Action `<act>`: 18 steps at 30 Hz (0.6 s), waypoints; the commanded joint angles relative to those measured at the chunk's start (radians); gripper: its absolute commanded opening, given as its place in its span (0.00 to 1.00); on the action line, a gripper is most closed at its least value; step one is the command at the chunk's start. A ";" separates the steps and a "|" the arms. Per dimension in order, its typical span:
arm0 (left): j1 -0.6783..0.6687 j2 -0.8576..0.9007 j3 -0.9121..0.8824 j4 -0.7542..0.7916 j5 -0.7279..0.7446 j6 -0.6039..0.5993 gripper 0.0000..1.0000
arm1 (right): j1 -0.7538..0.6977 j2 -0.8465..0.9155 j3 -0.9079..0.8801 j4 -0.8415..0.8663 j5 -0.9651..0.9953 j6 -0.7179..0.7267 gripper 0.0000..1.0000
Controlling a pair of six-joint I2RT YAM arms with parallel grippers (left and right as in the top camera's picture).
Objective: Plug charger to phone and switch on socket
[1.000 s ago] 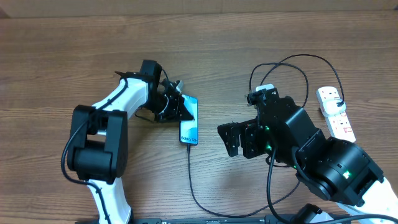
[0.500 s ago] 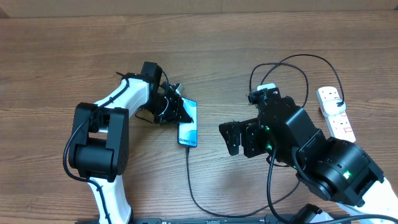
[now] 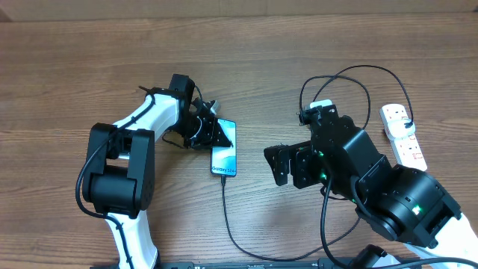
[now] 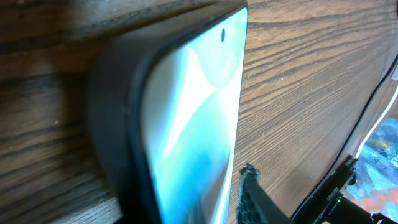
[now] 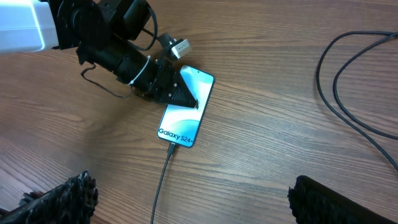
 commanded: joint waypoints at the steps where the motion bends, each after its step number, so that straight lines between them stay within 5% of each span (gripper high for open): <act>1: 0.003 0.008 0.000 0.003 0.002 0.014 0.32 | -0.002 -0.004 0.025 0.002 0.014 -0.001 1.00; 18: 0.002 0.008 0.000 0.000 -0.121 -0.089 0.44 | -0.002 0.036 0.024 -0.002 0.013 -0.001 1.00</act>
